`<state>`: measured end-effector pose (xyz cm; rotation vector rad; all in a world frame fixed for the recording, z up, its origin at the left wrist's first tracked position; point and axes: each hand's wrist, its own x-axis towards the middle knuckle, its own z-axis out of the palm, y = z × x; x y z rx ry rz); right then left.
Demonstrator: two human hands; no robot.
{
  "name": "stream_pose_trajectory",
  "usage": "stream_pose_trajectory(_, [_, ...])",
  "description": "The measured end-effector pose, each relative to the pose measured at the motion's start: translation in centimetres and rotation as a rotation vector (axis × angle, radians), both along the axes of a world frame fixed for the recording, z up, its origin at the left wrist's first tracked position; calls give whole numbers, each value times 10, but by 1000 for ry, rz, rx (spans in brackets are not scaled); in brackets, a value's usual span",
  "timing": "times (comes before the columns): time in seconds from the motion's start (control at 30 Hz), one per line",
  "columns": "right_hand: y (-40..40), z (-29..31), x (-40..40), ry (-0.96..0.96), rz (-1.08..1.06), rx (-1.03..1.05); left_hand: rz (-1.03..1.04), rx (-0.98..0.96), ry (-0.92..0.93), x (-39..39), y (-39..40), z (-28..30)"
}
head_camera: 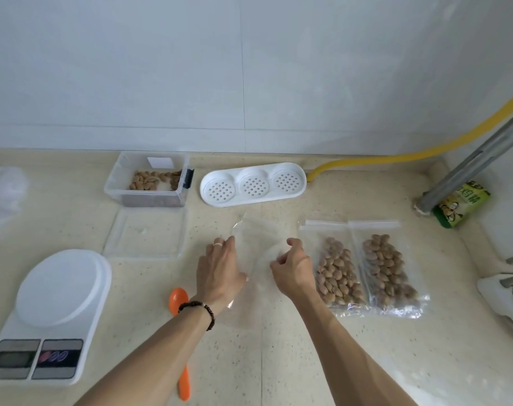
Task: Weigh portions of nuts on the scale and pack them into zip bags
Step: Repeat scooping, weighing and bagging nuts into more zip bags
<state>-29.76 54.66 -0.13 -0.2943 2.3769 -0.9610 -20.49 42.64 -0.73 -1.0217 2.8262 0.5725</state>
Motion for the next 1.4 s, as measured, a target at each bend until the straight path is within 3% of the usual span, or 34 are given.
stream_pose_trajectory(0.17, [0, 8, -2, 45, 6, -28, 94, 234, 279, -6, -11, 3])
stream_pose_trajectory(0.3, [4, 25, -6, 4, -89, -141, 176, 513, 375, -12, -25, 26])
stream_pose_trajectory(0.43, [-3, 47, -18, -50, -287, -341, 106, 694, 432, -1, -46, 60])
stream_pose_trajectory(0.53, [-18, 62, -19, -121, -297, -470, 45, 711, 409, 19, -66, 87])
stream_pose_trajectory(0.7, [-57, 90, 6, -159, -192, -487, 16, 672, 334, 67, -113, 111])
stream_pose_trajectory(0.9, [-123, 96, 69, -189, -341, -629, 43, 694, 241, 143, -190, 121])
stream_pose_trajectory(0.97, [-147, 94, 94, -194, -402, -639, 99, 715, 285, 171, -219, 120])
stream_pose_trajectory(1.13, [-195, 67, 171, -192, -391, -495, 336, 663, 442, 232, -287, 99])
stream_pose_trajectory(1.4, [-215, 27, 230, -64, -234, -129, 434, 522, 412, 263, -324, 38])
